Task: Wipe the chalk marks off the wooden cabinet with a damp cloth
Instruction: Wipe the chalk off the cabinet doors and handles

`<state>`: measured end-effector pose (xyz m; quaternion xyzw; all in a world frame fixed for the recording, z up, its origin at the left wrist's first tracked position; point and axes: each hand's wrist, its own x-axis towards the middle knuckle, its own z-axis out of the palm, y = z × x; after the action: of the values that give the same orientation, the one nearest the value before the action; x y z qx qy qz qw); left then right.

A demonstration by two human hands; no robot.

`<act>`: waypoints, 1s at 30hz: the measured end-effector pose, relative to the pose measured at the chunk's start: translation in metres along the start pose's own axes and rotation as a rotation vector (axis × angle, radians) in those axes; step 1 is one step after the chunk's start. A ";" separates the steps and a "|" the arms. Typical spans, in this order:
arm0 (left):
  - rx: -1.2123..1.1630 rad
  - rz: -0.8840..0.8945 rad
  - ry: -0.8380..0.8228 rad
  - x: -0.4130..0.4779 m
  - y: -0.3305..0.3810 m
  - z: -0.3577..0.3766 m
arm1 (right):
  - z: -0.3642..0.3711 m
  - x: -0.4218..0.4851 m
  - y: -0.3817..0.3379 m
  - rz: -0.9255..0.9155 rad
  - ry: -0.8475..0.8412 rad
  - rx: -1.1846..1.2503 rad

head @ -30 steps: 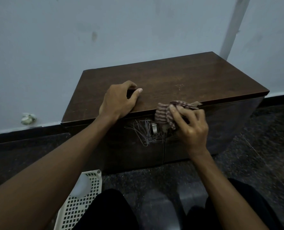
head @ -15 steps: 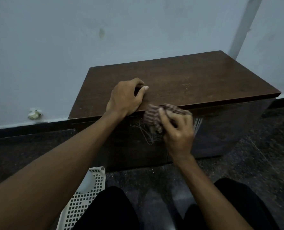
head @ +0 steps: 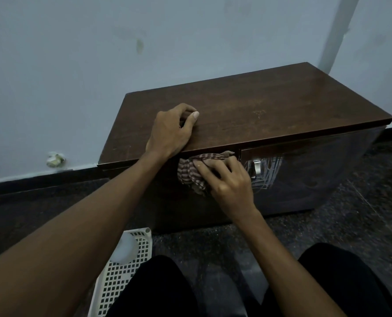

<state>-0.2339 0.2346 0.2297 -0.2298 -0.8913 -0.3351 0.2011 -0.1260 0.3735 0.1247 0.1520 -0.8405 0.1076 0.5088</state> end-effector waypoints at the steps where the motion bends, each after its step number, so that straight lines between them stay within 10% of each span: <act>1: -0.003 0.001 0.006 0.000 0.000 0.000 | 0.000 -0.001 0.000 0.020 0.002 0.006; 10: 0.023 0.012 0.016 0.002 0.000 0.000 | -0.017 -0.009 -0.009 0.856 0.397 0.263; 24: 0.065 0.093 0.038 -0.004 0.008 -0.003 | 0.043 -0.042 -0.079 0.191 -0.261 0.083; 30: 0.054 0.098 0.053 -0.005 0.007 -0.003 | 0.052 -0.055 -0.066 0.212 -0.147 0.145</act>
<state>-0.2251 0.2354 0.2329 -0.2589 -0.8821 -0.3065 0.2468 -0.1207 0.3025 0.0540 0.1061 -0.8769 0.2100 0.4191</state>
